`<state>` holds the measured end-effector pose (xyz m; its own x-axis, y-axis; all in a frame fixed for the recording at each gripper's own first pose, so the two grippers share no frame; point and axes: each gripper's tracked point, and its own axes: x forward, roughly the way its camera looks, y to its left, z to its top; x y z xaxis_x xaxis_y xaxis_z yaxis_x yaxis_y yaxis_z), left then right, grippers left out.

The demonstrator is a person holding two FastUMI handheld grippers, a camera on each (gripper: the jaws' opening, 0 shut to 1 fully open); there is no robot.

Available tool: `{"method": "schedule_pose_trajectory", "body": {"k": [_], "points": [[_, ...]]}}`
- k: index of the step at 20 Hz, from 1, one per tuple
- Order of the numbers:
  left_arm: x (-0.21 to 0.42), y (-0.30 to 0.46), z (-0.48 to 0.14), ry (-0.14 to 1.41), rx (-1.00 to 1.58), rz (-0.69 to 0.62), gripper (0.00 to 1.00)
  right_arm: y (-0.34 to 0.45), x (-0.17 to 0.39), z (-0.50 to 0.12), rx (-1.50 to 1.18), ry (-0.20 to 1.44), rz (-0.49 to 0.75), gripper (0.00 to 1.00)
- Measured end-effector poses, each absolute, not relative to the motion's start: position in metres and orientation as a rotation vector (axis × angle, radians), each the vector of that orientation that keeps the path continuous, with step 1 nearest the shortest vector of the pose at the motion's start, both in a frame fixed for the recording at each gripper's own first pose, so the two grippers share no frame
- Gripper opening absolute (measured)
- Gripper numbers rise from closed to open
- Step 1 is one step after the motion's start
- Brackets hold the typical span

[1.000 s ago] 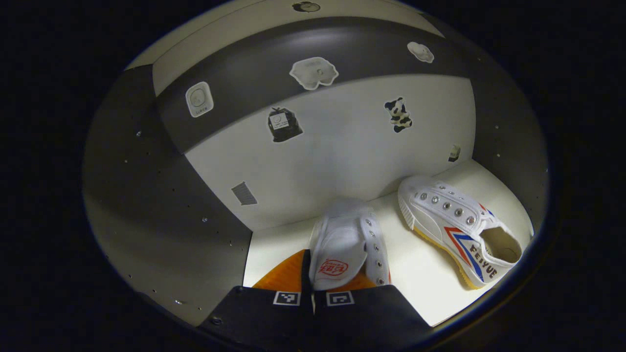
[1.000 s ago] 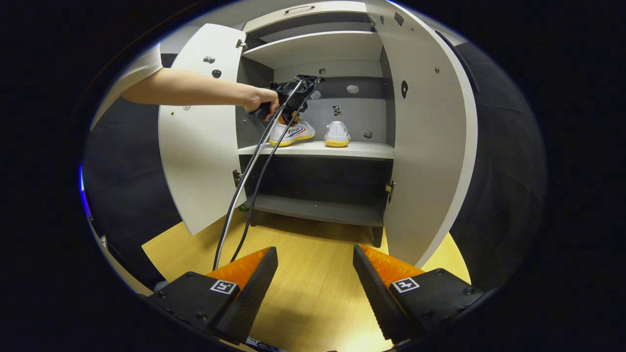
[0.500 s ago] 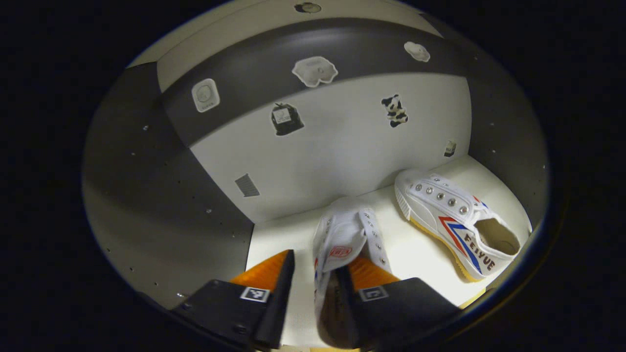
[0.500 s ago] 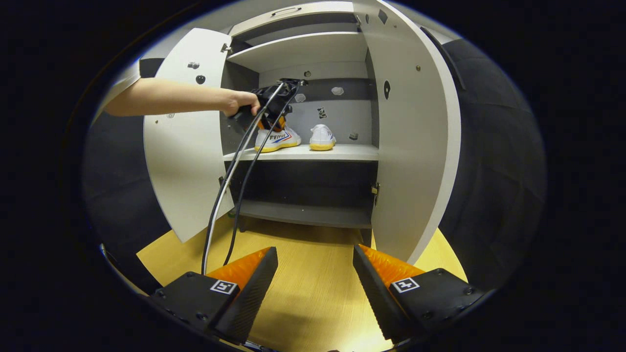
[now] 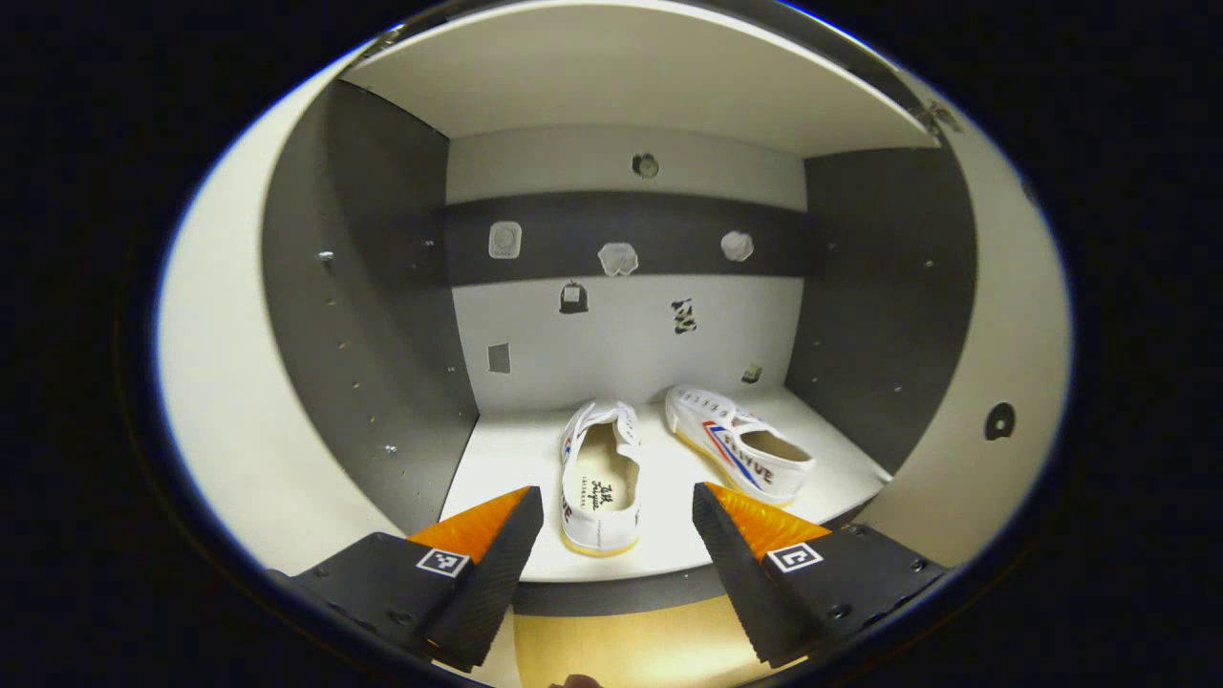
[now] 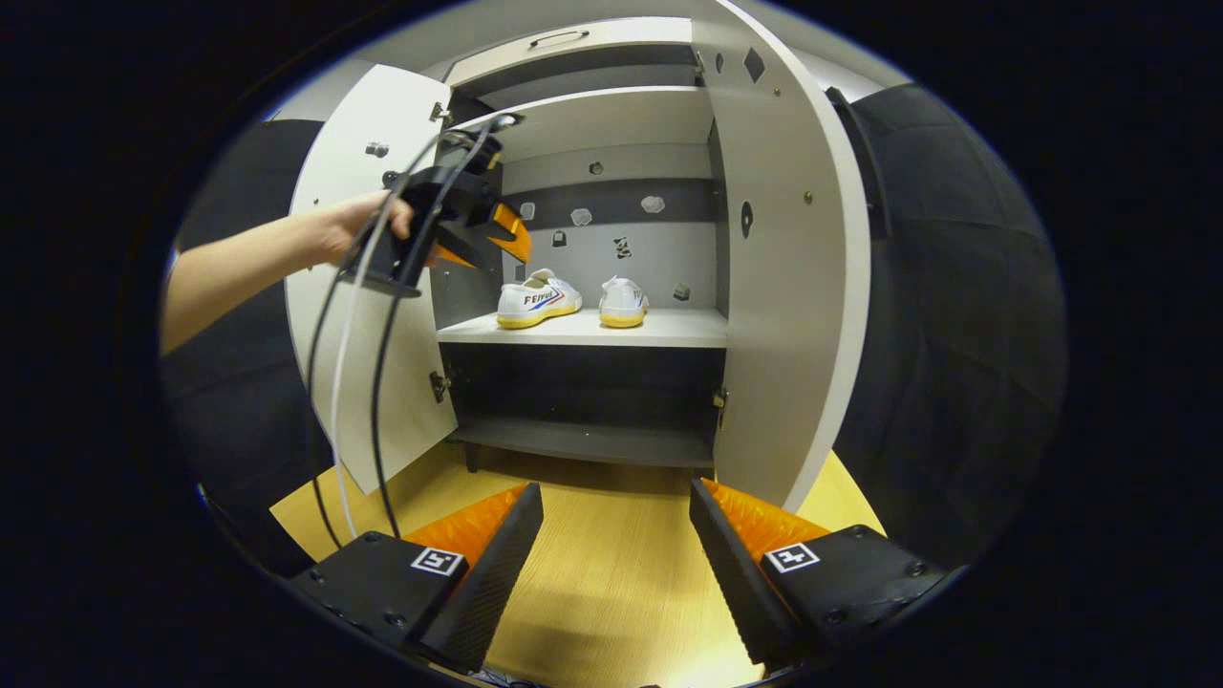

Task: Grab one shoe with the right hand and put it into the shoe cabinet, grab the other shoe with the left hand and put it into the shoe cabinet; then close the right door with the right hand and the left door with the left hand.

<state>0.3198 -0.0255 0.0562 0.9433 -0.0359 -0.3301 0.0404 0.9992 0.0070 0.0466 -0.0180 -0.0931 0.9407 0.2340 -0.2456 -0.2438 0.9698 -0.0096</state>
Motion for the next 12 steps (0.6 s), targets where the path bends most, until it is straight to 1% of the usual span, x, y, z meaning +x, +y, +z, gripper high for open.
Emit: {"method": "schedule_pose_trajectory", "body": {"k": [3, 6, 9, 12], "points": [[0.267, -0.035, 0.062, 0.249, 0.041, -0.106, 0.97, -0.021, 0.033, -0.075, -0.014, 0.235, 0.234, 0.98], [0.222, -0.027, 0.055, 0.18, 0.063, -0.093, 0.97, -0.033, 0.021, -0.054, -0.017, 0.213, 0.186, 0.98], [0.19, -0.044, 0.022, 0.206, -0.04, -0.207, 0.97, -0.056, 0.013, -0.027, -0.013, 0.179, 0.106, 0.98], [0.178, -0.036, -0.002, 0.201, -0.064, -0.239, 0.98, -0.091, 0.011, 0.006, -0.023, 0.119, 0.024, 0.98]]}}
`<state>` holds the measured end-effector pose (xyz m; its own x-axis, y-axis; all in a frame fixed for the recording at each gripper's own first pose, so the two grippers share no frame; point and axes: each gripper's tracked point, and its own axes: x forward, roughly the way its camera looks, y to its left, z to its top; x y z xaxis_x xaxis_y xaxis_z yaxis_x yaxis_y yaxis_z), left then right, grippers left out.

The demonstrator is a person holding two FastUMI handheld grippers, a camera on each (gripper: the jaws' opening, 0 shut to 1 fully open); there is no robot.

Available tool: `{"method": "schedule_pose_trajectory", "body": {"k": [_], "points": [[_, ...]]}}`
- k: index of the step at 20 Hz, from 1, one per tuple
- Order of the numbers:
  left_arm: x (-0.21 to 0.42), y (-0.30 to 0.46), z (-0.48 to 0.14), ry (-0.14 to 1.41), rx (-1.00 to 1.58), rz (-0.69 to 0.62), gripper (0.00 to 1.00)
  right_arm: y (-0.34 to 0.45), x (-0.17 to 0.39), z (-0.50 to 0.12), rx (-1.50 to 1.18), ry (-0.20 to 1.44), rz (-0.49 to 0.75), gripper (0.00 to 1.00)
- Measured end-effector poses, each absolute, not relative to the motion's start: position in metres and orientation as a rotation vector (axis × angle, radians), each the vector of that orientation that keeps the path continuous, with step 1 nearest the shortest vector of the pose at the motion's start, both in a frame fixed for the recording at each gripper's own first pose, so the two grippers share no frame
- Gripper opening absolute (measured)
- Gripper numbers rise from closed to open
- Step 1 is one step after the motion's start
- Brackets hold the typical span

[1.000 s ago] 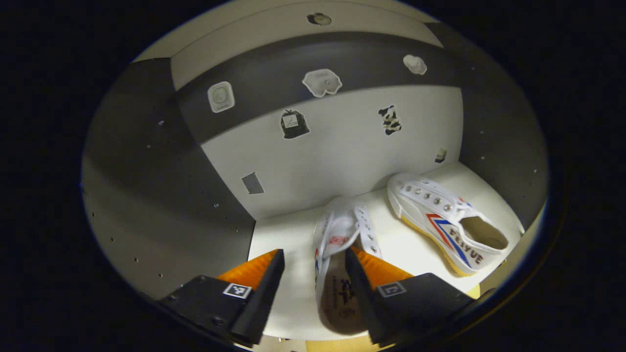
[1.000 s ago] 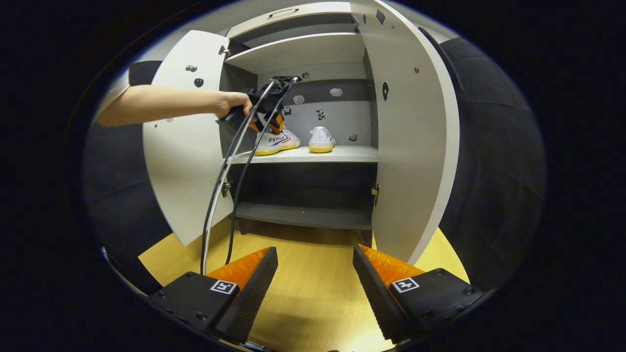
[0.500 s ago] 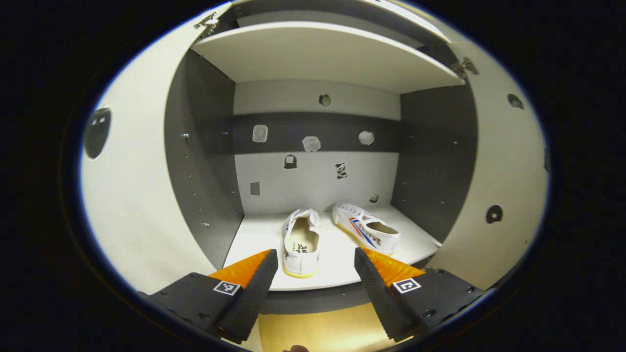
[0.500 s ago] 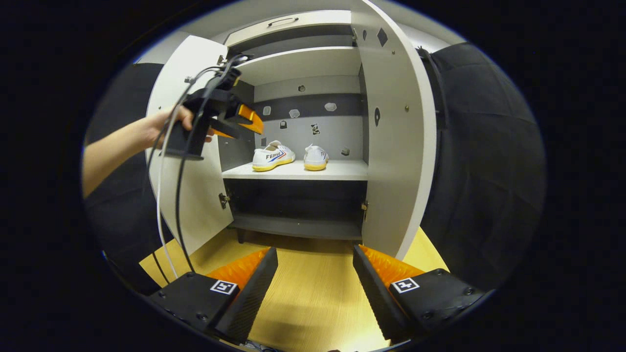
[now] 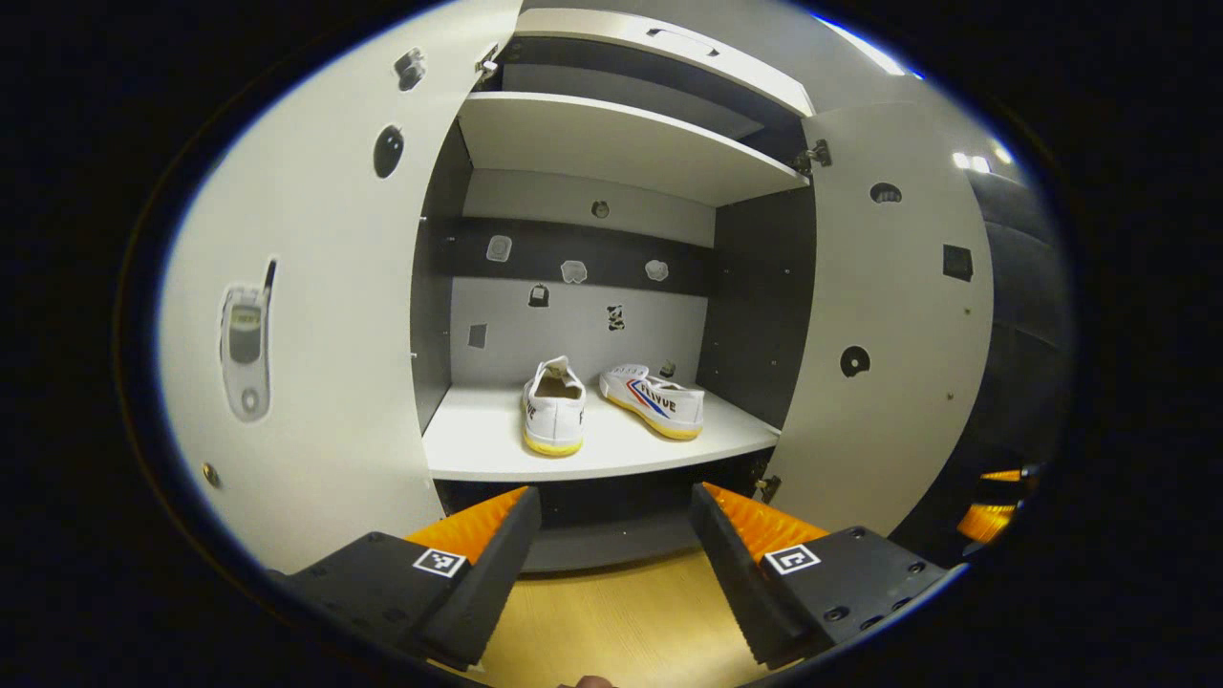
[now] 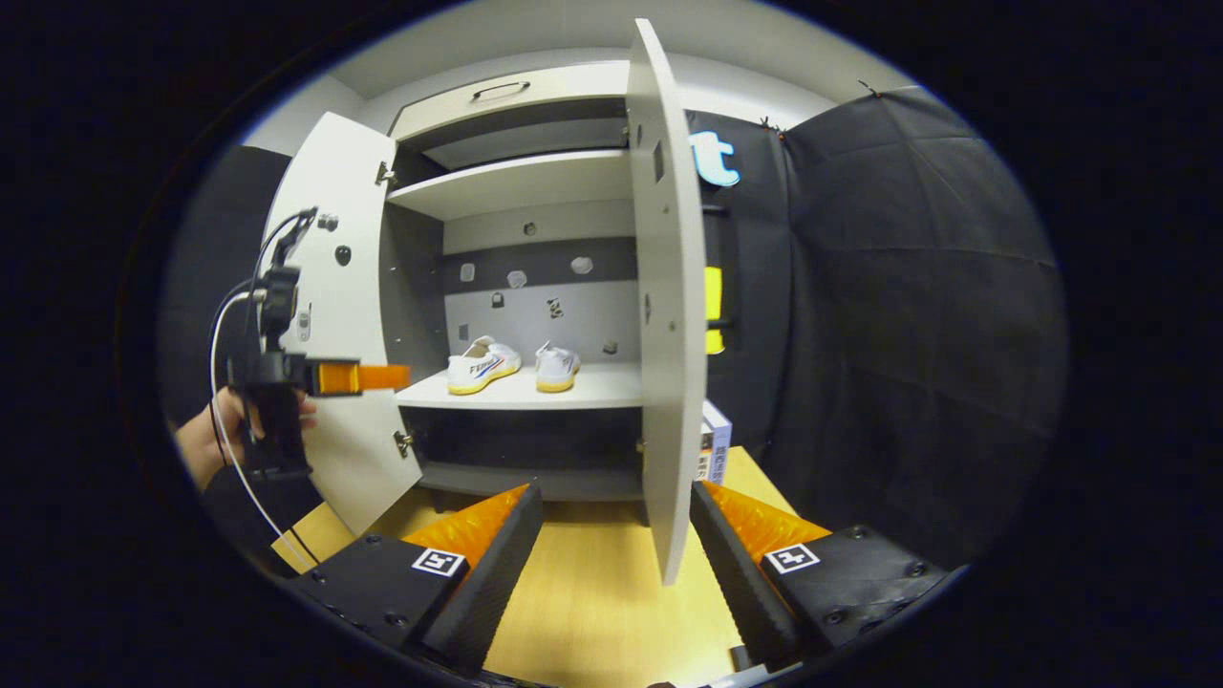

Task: Grab one shoe with the right hand and put it into the shoe cabinet, grab the other shoe with the left hand and put it into the shoe cabinet; then close the right door with the right hand and the left door with the left hand.

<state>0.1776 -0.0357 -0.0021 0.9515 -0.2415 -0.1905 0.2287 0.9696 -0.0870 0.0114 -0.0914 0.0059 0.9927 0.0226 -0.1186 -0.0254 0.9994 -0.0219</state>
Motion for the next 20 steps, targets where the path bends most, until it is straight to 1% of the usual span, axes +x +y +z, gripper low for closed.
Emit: {"method": "schedule_pose_trajectory", "body": {"k": [3, 6, 7, 8, 10, 14, 20], "points": [[0.16, -0.044, -0.014, 0.21, -0.059, -0.276, 0.95, -0.139, 0.014, 0.039, -0.021, 0.082, -0.071, 0.98], [0.139, -0.055, -0.008, 0.182, -0.042, -0.263, 0.95, -0.181, 0.027, 0.062, 0.026, 0.059, -0.135, 0.98], [0.134, -0.059, -0.004, 0.166, -0.031, -0.255, 0.95, -0.193, 0.035, 0.072, 0.041, 0.044, -0.144, 0.96], [0.129, -0.063, -0.001, 0.154, -0.016, -0.251, 0.95, -0.204, 0.043, 0.078, 0.048, 0.032, -0.148, 0.98], [0.117, -0.069, 0.008, 0.134, 0.004, -0.239, 0.95, -0.226, 0.064, 0.088, 0.043, 0.018, -0.151, 0.99], [0.102, -0.084, 0.0, 0.158, -0.021, -0.193, 0.95, -0.249, 0.116, 0.101, 0.045, 0.027, -0.108, 0.98], [0.076, -0.088, -0.023, 0.204, -0.025, -0.044, 0.95, -0.24, 0.168, 0.107, 0.039, 0.057, 0.044, 0.98]]}}
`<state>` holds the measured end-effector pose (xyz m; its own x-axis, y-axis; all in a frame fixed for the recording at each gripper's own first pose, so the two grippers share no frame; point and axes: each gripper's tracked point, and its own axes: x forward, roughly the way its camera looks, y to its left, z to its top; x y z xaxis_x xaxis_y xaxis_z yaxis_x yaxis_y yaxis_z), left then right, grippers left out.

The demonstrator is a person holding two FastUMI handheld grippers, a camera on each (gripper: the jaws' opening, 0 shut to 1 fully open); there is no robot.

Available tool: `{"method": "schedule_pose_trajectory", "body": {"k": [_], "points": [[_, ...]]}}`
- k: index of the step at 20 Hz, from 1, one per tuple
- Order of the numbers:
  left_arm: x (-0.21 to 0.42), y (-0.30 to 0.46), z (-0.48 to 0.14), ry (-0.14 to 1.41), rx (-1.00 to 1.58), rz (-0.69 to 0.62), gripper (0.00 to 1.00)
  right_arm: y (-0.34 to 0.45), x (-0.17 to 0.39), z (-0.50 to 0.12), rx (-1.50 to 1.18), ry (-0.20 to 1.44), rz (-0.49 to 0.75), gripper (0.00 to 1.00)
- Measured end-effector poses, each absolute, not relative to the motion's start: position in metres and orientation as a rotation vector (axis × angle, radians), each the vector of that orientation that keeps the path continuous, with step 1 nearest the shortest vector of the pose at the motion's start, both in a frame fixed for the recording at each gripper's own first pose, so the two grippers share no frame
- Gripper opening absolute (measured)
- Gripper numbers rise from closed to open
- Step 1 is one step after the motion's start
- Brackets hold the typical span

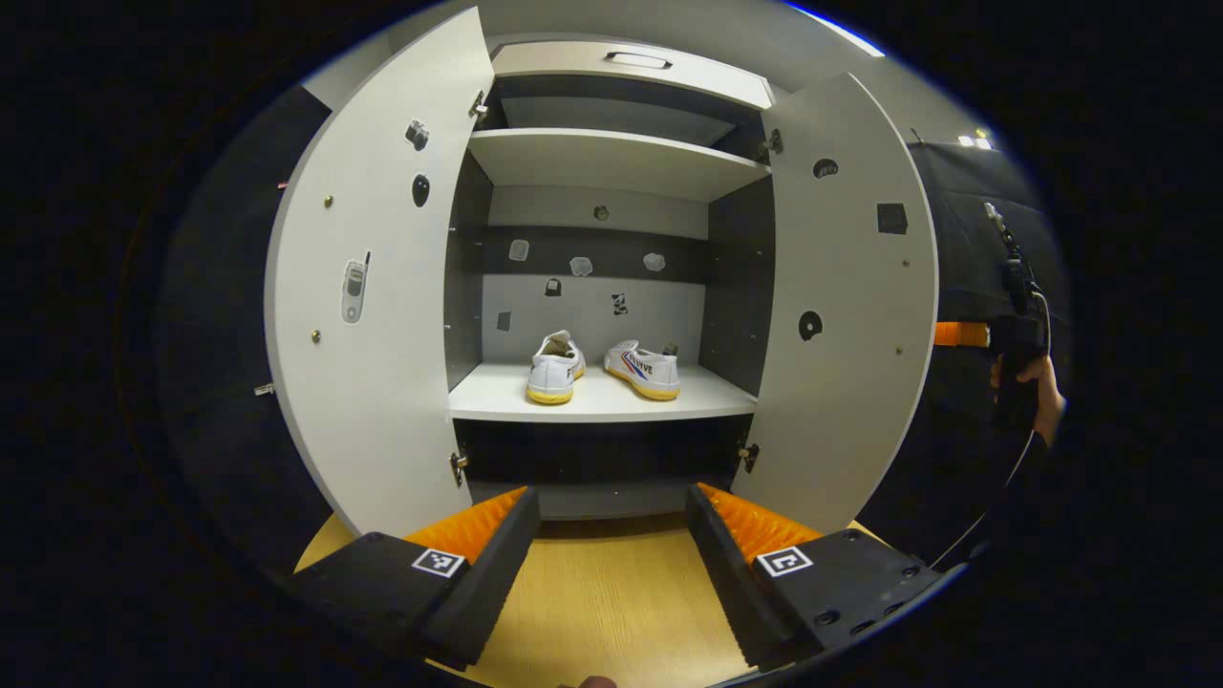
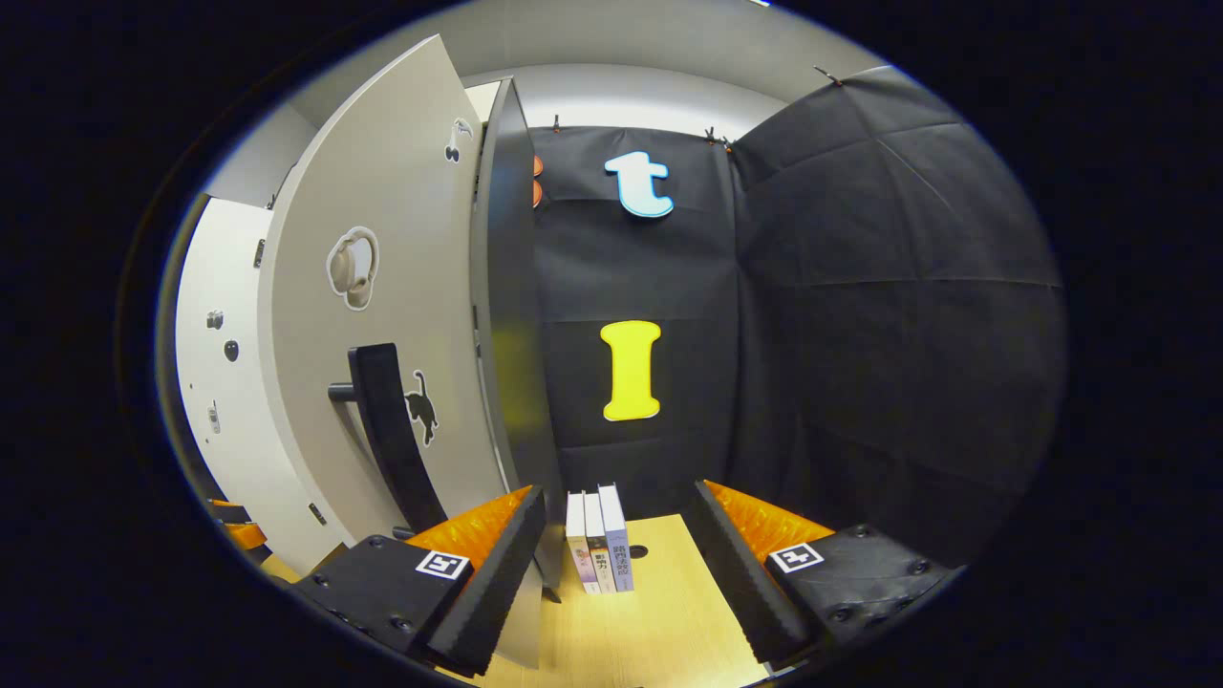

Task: Grab one shoe with the right hand and put it into the shoe cabinet, grab the other shoe with the left hand and put it into the shoe cabinet; then close the right door with the right hand and the left door with the left hand.

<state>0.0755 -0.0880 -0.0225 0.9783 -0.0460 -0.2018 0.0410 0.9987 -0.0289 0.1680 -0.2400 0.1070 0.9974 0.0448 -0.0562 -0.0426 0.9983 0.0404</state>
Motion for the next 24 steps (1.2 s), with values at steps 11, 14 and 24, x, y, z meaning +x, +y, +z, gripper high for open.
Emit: {"method": "schedule_pose_trajectory", "body": {"k": [11, 14, 24], "points": [[0.054, -0.044, -0.015, 0.186, -0.051, 0.054, 0.95, -0.216, 0.172, 0.108, 0.011, 0.068, 0.022, 0.95], [0.048, -0.024, -0.013, 0.179, -0.04, 0.059, 0.95, -0.204, 0.161, 0.108, 0.016, 0.068, -0.009, 0.91], [0.018, 0.056, -0.017, 0.192, -0.031, 0.098, 0.95, -0.114, 0.144, 0.101, 0.062, 0.076, 0.006, 0.93]]}}
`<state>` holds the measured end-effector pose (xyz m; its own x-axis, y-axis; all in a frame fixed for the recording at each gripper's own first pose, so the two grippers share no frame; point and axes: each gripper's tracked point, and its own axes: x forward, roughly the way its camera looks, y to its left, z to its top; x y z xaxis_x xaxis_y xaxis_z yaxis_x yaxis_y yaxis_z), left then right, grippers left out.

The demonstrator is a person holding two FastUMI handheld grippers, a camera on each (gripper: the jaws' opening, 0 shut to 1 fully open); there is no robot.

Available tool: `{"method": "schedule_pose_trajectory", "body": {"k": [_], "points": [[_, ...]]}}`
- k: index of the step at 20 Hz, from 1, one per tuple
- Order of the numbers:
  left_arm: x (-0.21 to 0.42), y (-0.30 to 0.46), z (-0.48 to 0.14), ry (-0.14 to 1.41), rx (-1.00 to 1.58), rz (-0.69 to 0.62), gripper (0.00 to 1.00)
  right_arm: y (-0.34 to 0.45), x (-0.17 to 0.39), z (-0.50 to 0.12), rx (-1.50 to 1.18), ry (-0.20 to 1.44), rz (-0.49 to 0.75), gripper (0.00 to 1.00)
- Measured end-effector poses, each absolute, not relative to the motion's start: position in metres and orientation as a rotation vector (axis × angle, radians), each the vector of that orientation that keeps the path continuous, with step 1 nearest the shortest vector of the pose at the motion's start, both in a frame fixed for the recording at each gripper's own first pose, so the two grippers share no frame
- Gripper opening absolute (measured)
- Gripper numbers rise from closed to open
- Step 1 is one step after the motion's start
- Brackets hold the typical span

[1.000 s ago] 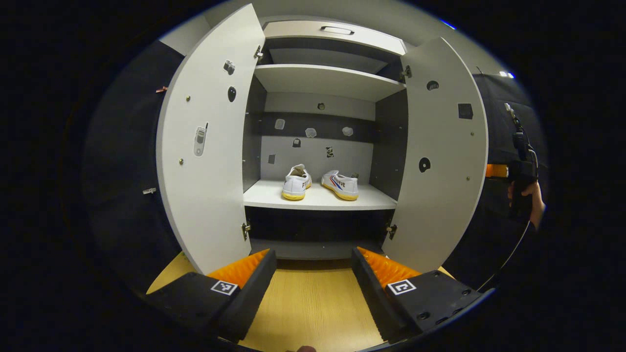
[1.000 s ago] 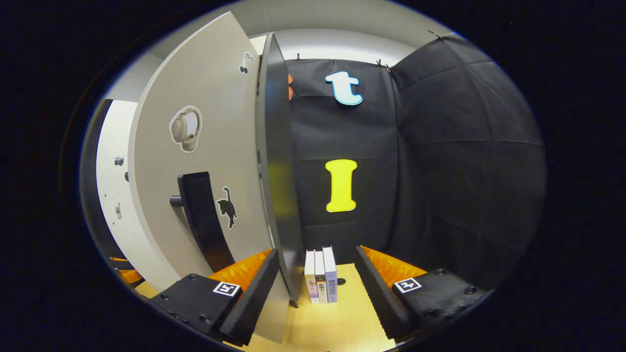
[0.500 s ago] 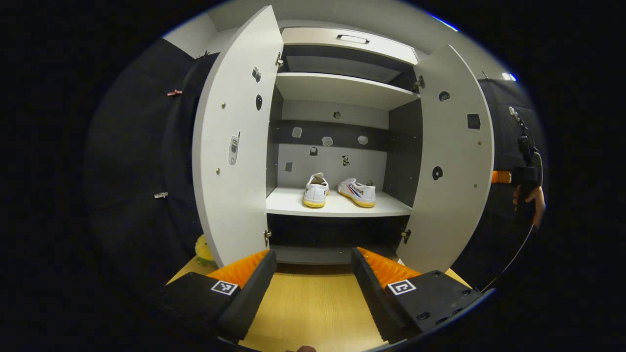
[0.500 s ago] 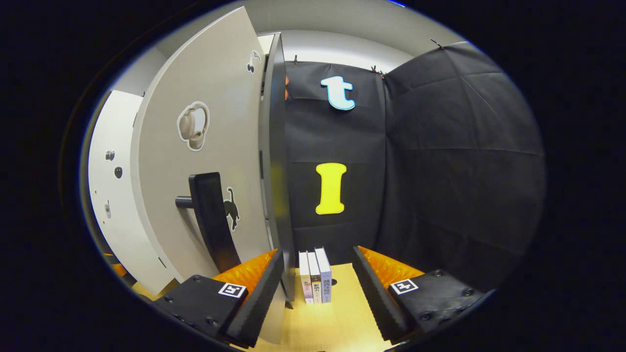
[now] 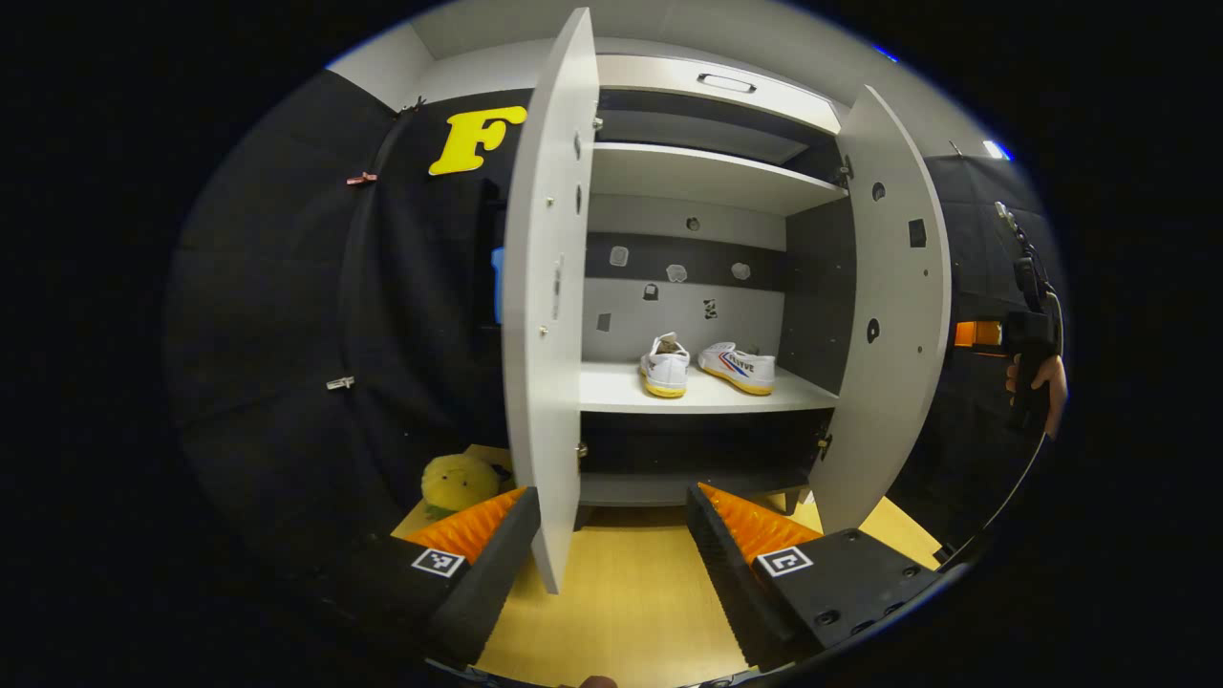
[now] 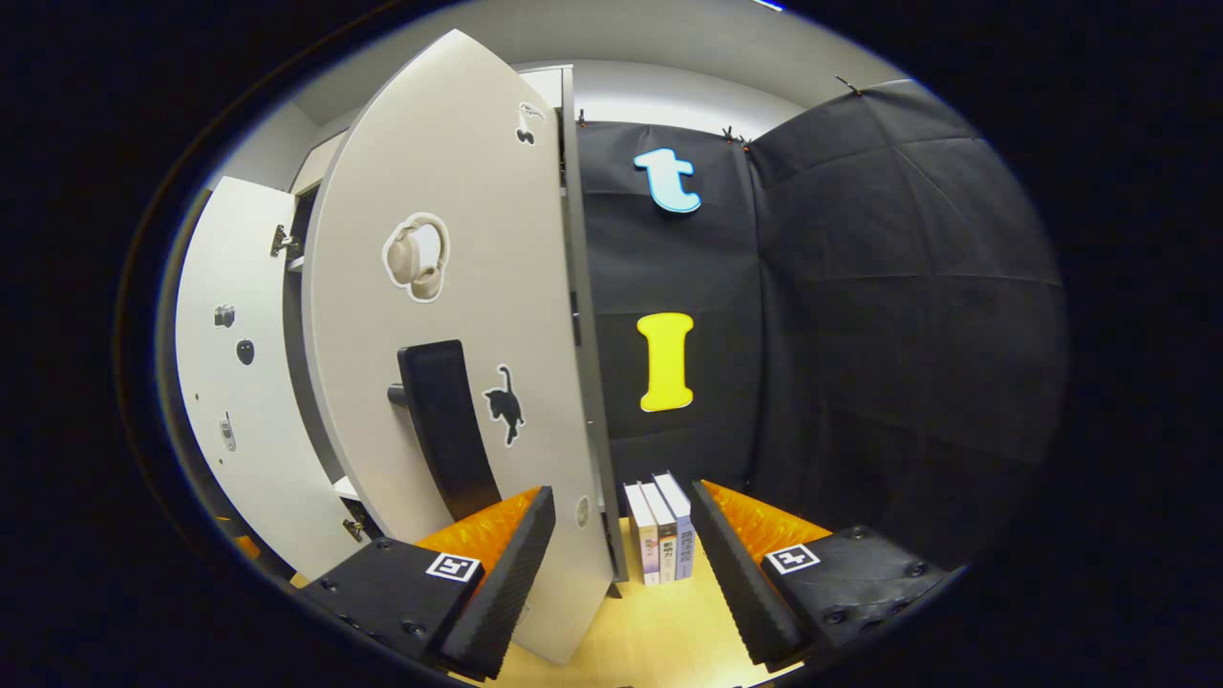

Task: Grab one shoe with the right hand and put it into the shoe cabinet, grab the other shoe with the left hand and put it into the shoe cabinet; then close the right door with the right hand and the left door with the left hand.

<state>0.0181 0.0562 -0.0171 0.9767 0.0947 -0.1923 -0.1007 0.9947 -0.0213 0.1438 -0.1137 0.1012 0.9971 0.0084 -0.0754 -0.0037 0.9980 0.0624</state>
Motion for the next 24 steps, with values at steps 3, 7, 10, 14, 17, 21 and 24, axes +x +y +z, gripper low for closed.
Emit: {"method": "schedule_pose_trajectory", "body": {"k": [3, 7, 10, 14, 17, 21, 24], "points": [[0.006, 0.086, -0.019, 0.195, -0.042, 0.14, 0.95, -0.069, 0.153, 0.096, 0.078, 0.093, 0.05, 0.93], [-0.011, 0.12, -0.015, 0.183, -0.073, 0.196, 0.95, -0.006, 0.154, 0.073, 0.099, 0.152, 0.16, 0.99], [-0.022, 0.152, -0.014, 0.181, -0.058, 0.257, 0.95, 0.009, 0.14, 0.05, 0.064, 0.163, 0.154, 0.99], [-0.025, 0.19, -0.002, 0.156, -0.057, 0.302, 0.95, 0.016, 0.099, 0.008, 0.104, 0.208, 0.115, 0.99], [-0.017, 0.223, 0.01, 0.136, -0.048, 0.317, 0.95, 0.016, 0.075, -0.02, 0.126, 0.233, 0.077, 0.98], [0.009, 0.252, 0.042, 0.088, -0.103, 0.292, 0.95, 0.007, 0.05, -0.034, 0.065, 0.21, 0.027, 0.98], [0.037, 0.261, 0.066, 0.062, -0.1, 0.249, 0.95, 0.007, 0.033, -0.028, 0.034, 0.158, -0.002, 0.98]]}}
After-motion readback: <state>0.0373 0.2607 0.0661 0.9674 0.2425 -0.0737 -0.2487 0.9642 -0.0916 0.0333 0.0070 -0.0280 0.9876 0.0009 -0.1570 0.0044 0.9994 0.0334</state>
